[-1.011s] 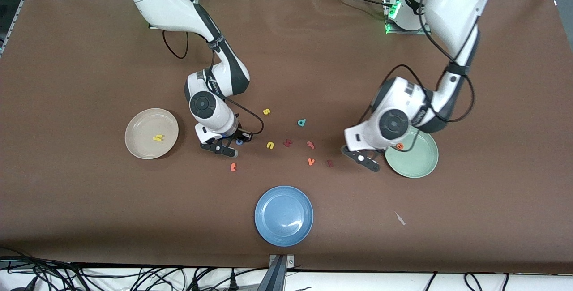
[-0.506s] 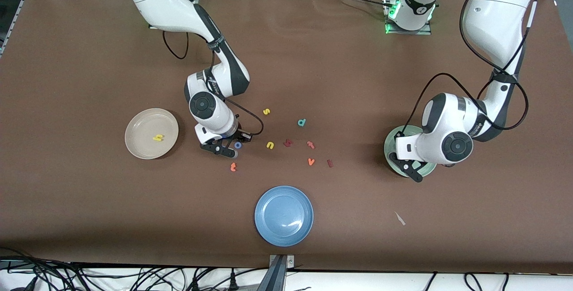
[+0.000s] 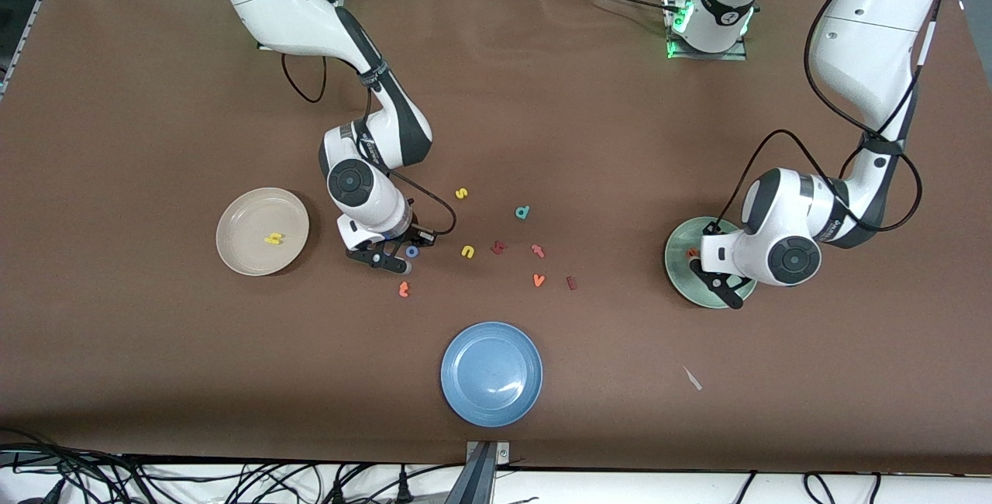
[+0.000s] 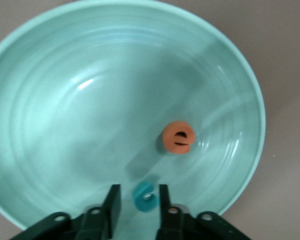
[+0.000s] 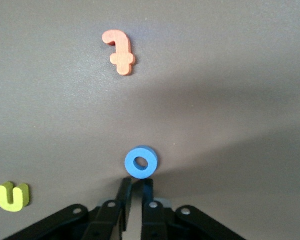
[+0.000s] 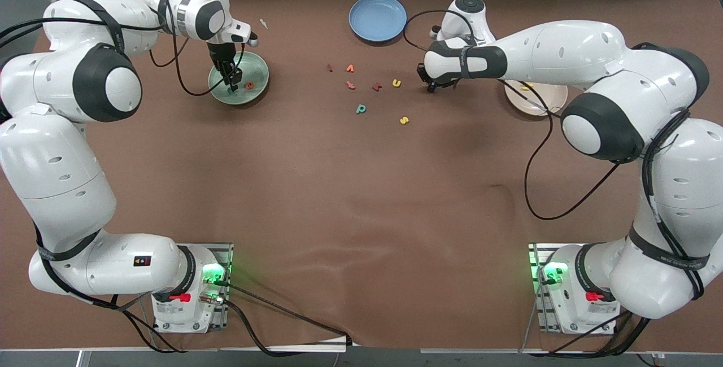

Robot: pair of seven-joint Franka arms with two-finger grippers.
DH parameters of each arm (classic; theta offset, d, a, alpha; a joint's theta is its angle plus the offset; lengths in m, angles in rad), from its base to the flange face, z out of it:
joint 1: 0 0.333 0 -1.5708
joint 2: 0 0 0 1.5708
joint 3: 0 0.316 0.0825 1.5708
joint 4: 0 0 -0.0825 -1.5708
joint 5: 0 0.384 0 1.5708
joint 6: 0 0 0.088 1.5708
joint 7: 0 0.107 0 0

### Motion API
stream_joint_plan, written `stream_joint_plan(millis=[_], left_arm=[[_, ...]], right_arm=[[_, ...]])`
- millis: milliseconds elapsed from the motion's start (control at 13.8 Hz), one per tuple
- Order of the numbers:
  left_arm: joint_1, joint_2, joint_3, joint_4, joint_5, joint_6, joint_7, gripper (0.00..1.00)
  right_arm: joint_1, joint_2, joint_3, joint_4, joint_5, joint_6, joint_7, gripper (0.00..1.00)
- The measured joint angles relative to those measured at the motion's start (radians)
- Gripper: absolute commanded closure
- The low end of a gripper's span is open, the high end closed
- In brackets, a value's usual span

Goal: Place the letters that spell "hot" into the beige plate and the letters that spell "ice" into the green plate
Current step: 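Lower the teal c onto the green plate and open the left gripper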

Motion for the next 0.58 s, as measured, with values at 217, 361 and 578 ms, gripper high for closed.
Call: stream_joint_plan(millis=[217,361,578], left_arm=[[0.000,-0.018,-0.036,0.017,-0.005,-0.013,-0.005,0.00],[-0.005,-0.042,-0.066,0.024,-0.072,-0.018,-0.032,0.00],[-0.036,-0.058,-0.076,0.058,-0.142,-0.019,-0.110,0.00]], right_arm=[[0.000,0.000,0.000,0.014,0.000,-0.006,0.016,0.36],[0.000,0.000,-0.001,0.022,-0.007,-0.012,0.016,0.36],[-0.002,0.000,-0.007,0.022,-0.031,-0.017,0.011,0.37]])
